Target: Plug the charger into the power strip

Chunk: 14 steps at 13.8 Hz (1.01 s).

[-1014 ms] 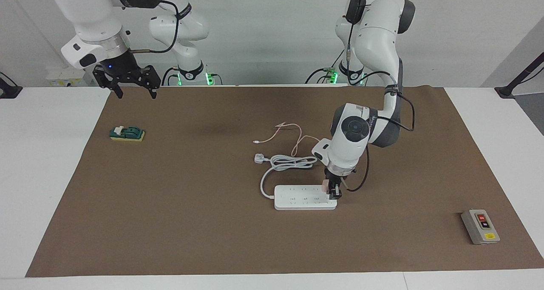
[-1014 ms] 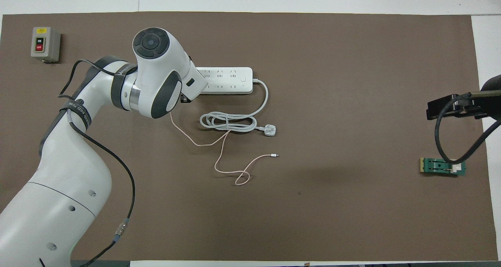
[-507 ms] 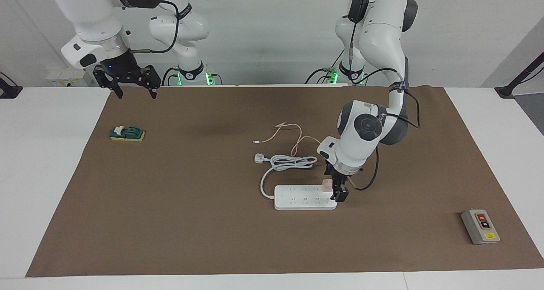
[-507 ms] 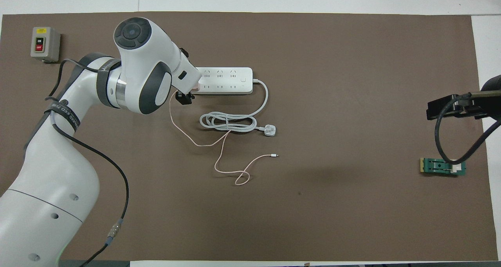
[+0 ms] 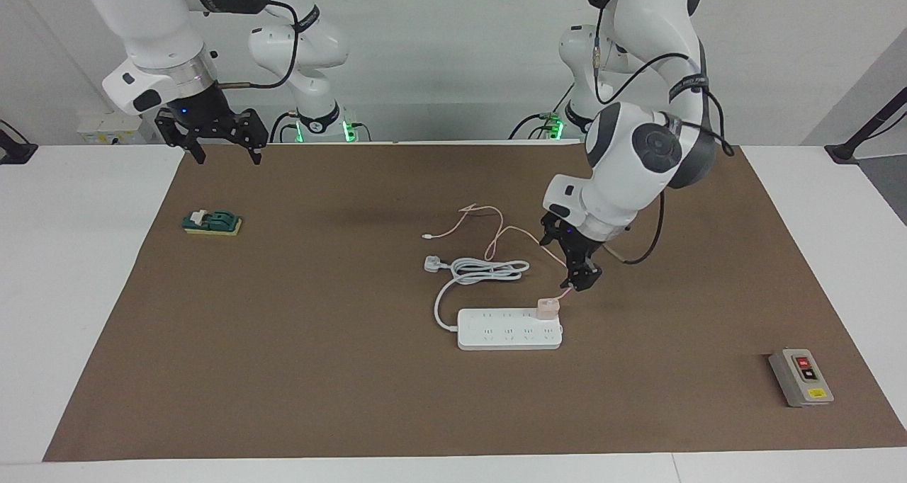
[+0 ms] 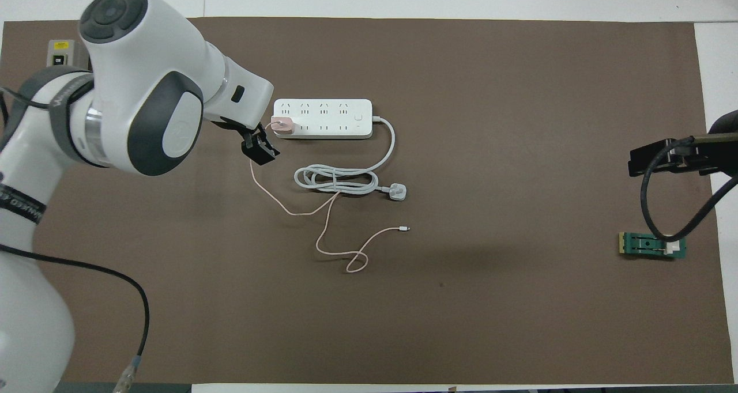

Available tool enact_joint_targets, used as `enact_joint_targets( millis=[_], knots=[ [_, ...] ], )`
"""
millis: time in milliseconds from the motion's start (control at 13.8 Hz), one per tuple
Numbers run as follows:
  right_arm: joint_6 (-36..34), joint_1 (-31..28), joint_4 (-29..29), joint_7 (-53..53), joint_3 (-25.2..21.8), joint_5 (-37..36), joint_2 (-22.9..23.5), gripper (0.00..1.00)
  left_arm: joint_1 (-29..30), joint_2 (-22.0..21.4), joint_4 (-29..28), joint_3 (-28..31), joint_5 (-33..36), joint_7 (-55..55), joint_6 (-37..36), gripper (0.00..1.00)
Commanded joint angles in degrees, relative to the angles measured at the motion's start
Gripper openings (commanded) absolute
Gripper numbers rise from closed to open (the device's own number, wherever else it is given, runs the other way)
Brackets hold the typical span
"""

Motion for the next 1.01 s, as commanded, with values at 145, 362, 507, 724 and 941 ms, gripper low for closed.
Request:
enact_joint_targets(
  millis=[145, 362, 507, 724, 941],
  knots=[
    [0.07, -1.01, -0.71, -1.38, 0.72, -0.78, -0.80, 1.00, 7.18, -8.07, -1.54, 0.35, -0.13, -17.90, -12.68, 1.00],
    [0.07, -1.01, -0.71, -1.38, 0.72, -0.78, -0.80, 1.00, 11.58, -10.55, -1.63, 0.35, 0.49, -32.04, -19.02, 1.00],
    [0.07, -1.01, -0.71, -1.38, 0.72, -0.78, -0.80, 1.00, 13.08, -11.25, -1.63, 0.62, 1.36, -40.14, -19.12, 1.00],
    [0.07, -1.01, -0.71, -1.37, 0.72, -0.78, -0.80, 1.00, 13.53, -12.65, -2.59, 0.62, 5.65, -43.34, -20.61, 1.00],
    [0.07, -1.01, -0.71, -1.29, 0.72, -0.78, -0.80, 1.00, 13.61, -13.19, -2.60, 0.62, 10.66, -43.86, -20.44, 1.00]
  ],
)
